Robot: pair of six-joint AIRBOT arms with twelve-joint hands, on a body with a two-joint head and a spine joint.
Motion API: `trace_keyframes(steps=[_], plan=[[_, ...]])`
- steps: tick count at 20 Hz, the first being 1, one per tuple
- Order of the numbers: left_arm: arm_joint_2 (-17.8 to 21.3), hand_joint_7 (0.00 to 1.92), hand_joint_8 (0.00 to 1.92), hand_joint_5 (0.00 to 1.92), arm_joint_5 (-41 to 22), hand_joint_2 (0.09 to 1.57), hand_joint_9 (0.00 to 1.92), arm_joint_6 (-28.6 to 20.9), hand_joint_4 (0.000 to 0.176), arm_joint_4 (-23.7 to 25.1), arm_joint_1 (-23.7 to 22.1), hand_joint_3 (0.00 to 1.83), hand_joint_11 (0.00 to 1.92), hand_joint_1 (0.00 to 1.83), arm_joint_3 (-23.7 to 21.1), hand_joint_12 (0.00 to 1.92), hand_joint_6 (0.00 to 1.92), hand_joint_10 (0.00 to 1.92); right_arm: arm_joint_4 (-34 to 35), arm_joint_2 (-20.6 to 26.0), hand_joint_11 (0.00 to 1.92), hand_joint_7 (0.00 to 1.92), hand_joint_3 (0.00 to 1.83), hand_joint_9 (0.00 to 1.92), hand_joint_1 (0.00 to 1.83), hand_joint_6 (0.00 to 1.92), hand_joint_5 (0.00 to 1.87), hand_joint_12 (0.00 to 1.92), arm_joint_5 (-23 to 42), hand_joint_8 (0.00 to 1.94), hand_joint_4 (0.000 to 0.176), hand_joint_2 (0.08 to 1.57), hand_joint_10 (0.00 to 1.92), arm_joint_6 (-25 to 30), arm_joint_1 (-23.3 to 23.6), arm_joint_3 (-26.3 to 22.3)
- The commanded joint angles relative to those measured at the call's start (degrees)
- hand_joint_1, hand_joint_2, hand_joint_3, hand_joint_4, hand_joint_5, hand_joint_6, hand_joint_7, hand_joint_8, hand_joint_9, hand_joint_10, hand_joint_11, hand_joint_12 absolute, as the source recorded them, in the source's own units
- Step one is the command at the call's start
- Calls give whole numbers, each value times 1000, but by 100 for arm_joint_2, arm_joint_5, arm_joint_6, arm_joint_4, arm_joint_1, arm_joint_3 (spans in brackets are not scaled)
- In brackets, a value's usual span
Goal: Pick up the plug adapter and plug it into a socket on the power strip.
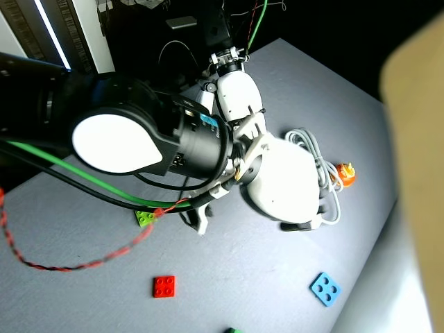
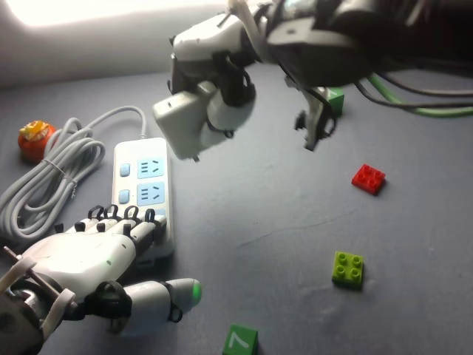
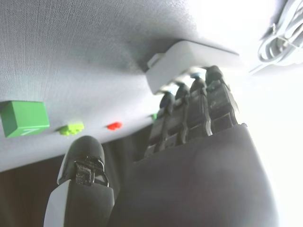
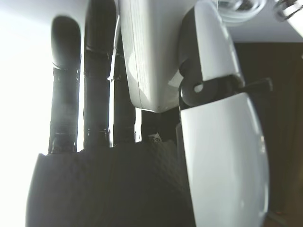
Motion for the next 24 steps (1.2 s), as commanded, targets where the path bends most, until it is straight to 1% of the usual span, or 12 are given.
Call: trace_keyframes(steps=[1, 2, 3, 5, 8, 9, 11, 15, 17, 18, 21, 24], plan=[[-44, 60, 0, 54, 17, 1229, 49, -26, 0, 56, 6, 0, 0, 0, 27, 137, 0, 0, -694, -57, 597, 1069, 1, 1006, 1232, 962, 938, 1410, 460, 962, 0, 1107, 717, 734, 192, 46], [-44, 59, 1, 60, 18, 1227, 48, -26, 0, 56, 8, 0, 0, 0, 28, 156, 3, 1, -1880, -162, 596, 1068, 1, 1006, 1233, 959, 937, 1409, 287, 970, 0, 1107, 718, 1700, 205, 67], [-44, 59, 1, 66, 25, 1228, 42, -26, 0, 56, 14, 0, 0, 0, 30, 125, 3, 1, -2643, -246, 603, 1080, 0, 1006, 1235, 938, 951, 1397, 195, 949, 0, 1102, 714, 2378, 201, 68], [-44, 79, 5, 57, 29, 1226, 63, -26, 0, 56, 26, 0, 0, 0, 34, 89, 4, 7, -3540, -389, 594, 1076, 1, 998, 1234, 959, 940, 1409, 140, 950, 0, 1104, 715, 3224, 170, 67], [-45, 79, 3, 76, 38, 1219, 71, -26, 0, 56, 37, 0, 0, 0, 42, 173, 6, 3, -4870, -619, 602, 1078, 1, 1009, 1235, 952, 941, 1408, -223, 956, 0, 1104, 712, 4395, 108, 69], [-48, 83, 3, 68, 40, 1219, 62, -24, 0, 56, 39, 0, 0, 0, 44, 110, 2, 3, -5285, -694, 601, 1078, 1, 1011, 1236, 949, 939, 1409, -394, 961, 0, 1105, 714, 4819, 75, 75], [-53, 79, 0, 64, 46, 1220, 61, -15, 0, 56, 41, 0, 0, 0, 45, 122, 1, 2, -5661, -800, 620, 1105, 0, 1027, 1243, 897, 974, 1400, -609, 916, 0, 1091, 712, 5220, 24, 75], [-63, 65, 2, 44, 62, 1225, 59, -3, 0, 56, 39, 2, 0, 0, 53, 95, 0, 4, -5672, -991, 608, 1074, 1, 1014, 1232, 967, 938, 1389, -615, 952, 0, 1105, 706, 5553, -205, 155], [-63, 63, 0, 40, 62, 1230, 65, -2, 0, 57, 38, 2, 0, 0, 56, 143, 2, 2, -5673, -1111, 613, 1079, 1, 1018, 1234, 974, 929, 1387, -525, 953, 0, 1107, 706, 5786, -345, 330], [-63, 72, 2, 55, 64, 1225, 76, 4, 0, 57, 38, 0, 0, 0, 56, 187, 5, 4, -5673, -1164, 615, 1081, 1, 1022, 1235, 973, 929, 1388, -498, 953, 0, 1106, 707, 5846, -387, 414], [-70, 52, 1, 44, 73, 1233, 40, 20, 0, 57, 38, 1, 0, 0, 55, 93, 2, 0, -5675, -1330, 618, 1084, 0, 1017, 1237, 938, 952, 1388, -344, 943, 0, 1100, 703, 5927, -476, 689], [-82, 77, 7, 67, 74, 1237, 66, 23, 0, 57, 34, 4, 0, 0, 58, 142, 7, 7, -5758, -1420, 632, 1104, 0, 1033, 1242, 903, 976, 1382, -254, 906, 0, 1090, 695, 6014, -510, 821]])
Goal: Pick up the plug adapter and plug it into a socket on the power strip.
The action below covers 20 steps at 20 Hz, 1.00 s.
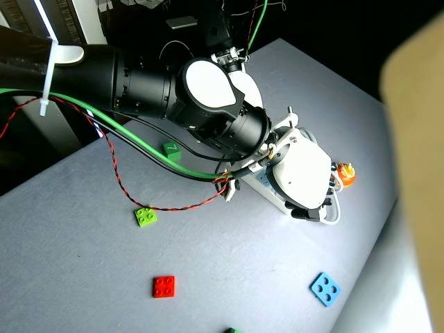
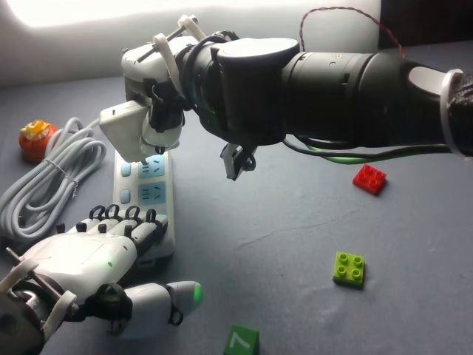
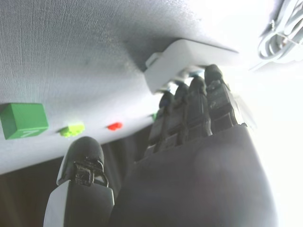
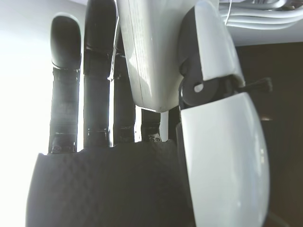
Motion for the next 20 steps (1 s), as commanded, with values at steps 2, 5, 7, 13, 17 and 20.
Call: trace_keyframes(steps=[2, 5, 7, 13, 17, 20], plan=[[-59, 69, 2, 58, 48, 1236, 60, -33, 0, 26, 10, 1, 0, 0, 35, 139, 3, 3, -285, -2, 621, 1101, 1, 1029, 1239, 922, 967, 1387, 216, 905, 0, 1092, 692, 135, 25, -2], [-77, 80, 0, 63, 48, 1232, 72, -31, 0, 26, -3, 0, 0, 0, 41, 160, 0, 1, -409, -11, 619, 1104, 1, 1028, 1239, 928, 962, 1386, 220, 903, 0, 1093, 690, 189, -41, -2], [-91, 81, 1, 71, 48, 1229, 70, -23, 0, 26, -11, 0, 0, 0, 45, 144, 5, 0, -409, -14, 611, 1087, 2, 1022, 1234, 965, 941, 1382, 217, 923, 0, 1102, 678, 201, -62, -3], [-99, 81, 1, 65, 48, 1228, 65, -22, 0, 27, -23, 0, 0, 0, 49, 157, 2, 0, -409, -8, 619, 1078, 1, 1012, 1233, 956, 946, 1392, 210, 945, 0, 1102, 698, 215, -59, -3], [-104, 72, 0, 58, 48, 1233, 60, -22, 0, 27, -27, 3, 0, 0, 58, 124, 0, 0, -409, 23, 629, 1080, 0, 1014, 1234, 945, 954, 1372, 198, 940, 0, 1100, 694, 214, -44, -4], [-107, 67, 3, 54, 78, 1240, 53, -22, 0, 27, -24, 1, 0, 0, 67, 93, 4, 4, -409, 61, 612, 1076, 0, 1012, 1231, 962, 946, 1384, 238, 941, 0, 1103, 689, 214, -57, -6]])
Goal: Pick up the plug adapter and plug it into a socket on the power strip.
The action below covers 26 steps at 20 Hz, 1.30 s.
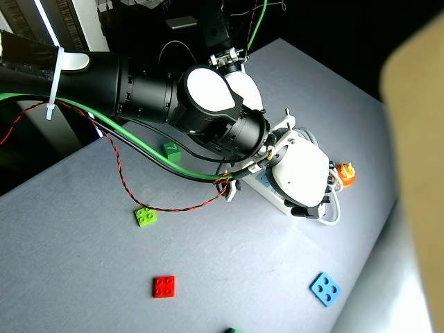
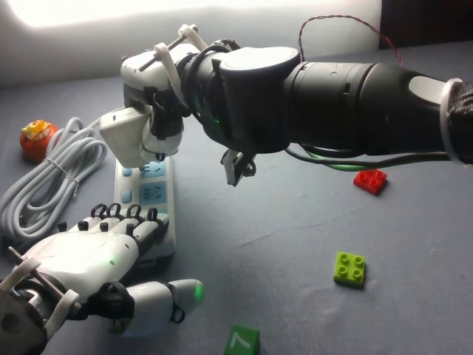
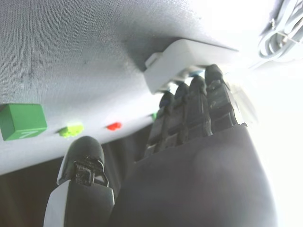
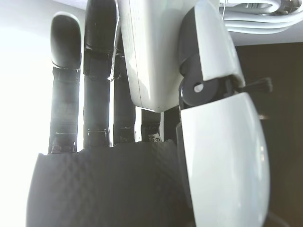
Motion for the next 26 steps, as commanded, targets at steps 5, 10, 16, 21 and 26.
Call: trace_keyframes(steps=[5, 10, 16, 21, 26], plan=[[-60, 78, 3, 69, 123, 1228, 70, -35, 0, 27, -7, 0, 0, 0, 43, 172, 2, 1, -219, 73, 593, 1070, 1, 1007, 1231, 973, 938, 1411, 178, 953, 0, 1106, 704, 11, 21, -6], [-60, 74, 9, 70, 147, 1231, 55, -36, 0, 27, -14, 1, 0, 0, 45, 119, 7, 6, -219, 101, 633, 1094, 0, 1021, 1236, 948, 953, 1378, 191, 916, 0, 1098, 711, 104, -44, -42], [-61, 73, 4, 70, 182, 1232, 64, -36, 0, 27, -10, 1, 0, 0, 45, 138, 4, 7, -219, 37, 599, 1071, 1, 1002, 1230, 983, 931, 1398, 227, 954, 0, 1108, 696, 177, -162, -42], [-65, 90, 5, 77, 193, 1236, 79, -36, 0, 27, -9, 1, 0, 0, 45, 141, 4, 5, -220, -85, 603, 1088, 0, 1007, 1235, 960, 946, 1404, 246, 923, 0, 1102, 701, 9, -285, -41], [-73, 58, 1, 72, 197, 1227, 46, -33, 0, 27, 0, 0, 0, 0, 44, 149, 2, 2, -250, -206, 636, 1091, 0, 1030, 1237, 947, 948, 1353, 246, 929, 0, 1100, 682, -59, -334, -40]])
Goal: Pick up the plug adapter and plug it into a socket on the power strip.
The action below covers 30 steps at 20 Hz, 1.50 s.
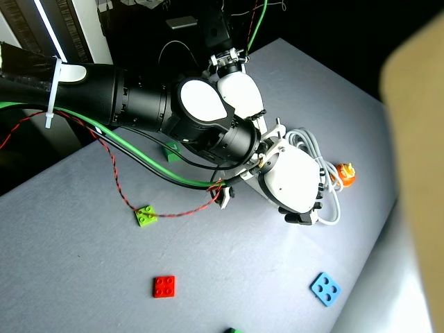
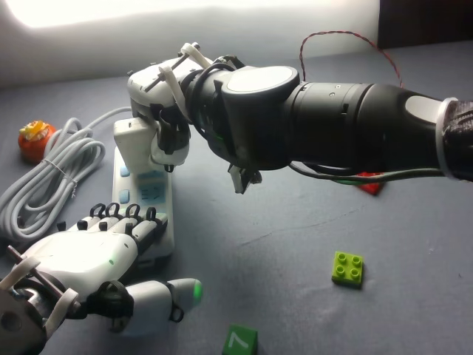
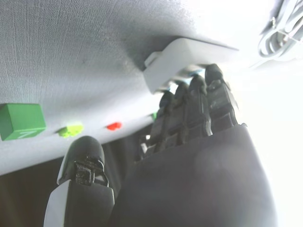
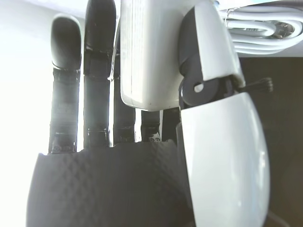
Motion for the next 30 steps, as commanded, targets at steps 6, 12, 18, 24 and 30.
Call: trace_keyframes(steps=[6, 12, 18, 24, 30], plan=[[-81, 77, 3, 78, 162, 1231, 67, -35, 0, 33, 0, 2, 0, 0, 33, 152, 0, 5, -52, -126, 602, 1079, 1, 1024, 1233, 979, 930, 1385, 320, 943, 0, 1106, 661, -8, -146, -36], [-150, 60, 3, 56, 161, 1229, 52, -35, 0, 33, -34, 0, 0, 0, 52, 98, 1, 2, -298, -260, 632, 1099, 1, 1044, 1239, 951, 950, 1357, 517, 907, 0, 1096, 639, 230, -133, 45], [-168, 58, 2, 69, 162, 1228, 56, -31, 0, 33, -32, 0, 0, 0, 54, 150, 1, 2, -297, -299, 643, 1098, 0, 1044, 1240, 940, 955, 1360, 584, 913, 0, 1096, 645, 205, -182, 67], [-168, 99, 2, 84, 161, 1228, 84, -32, 0, 33, -38, 0, 0, 0, 64, 144, 1, 4, -297, -286, 655, 1111, 0, 1055, 1241, 926, 968, 1344, 575, 887, 0, 1090, 643, 204, -170, 66], [-169, 72, 0, 84, 161, 1228, 69, -32, 0, 33, -46, 1, 0, 0, 63, 165, 0, 1, -296, -213, 575, 1039, 4, 993, 1223, 1028, 902, 1421, 568, 1002, 0, 1121, 661, 245, -184, 64]])
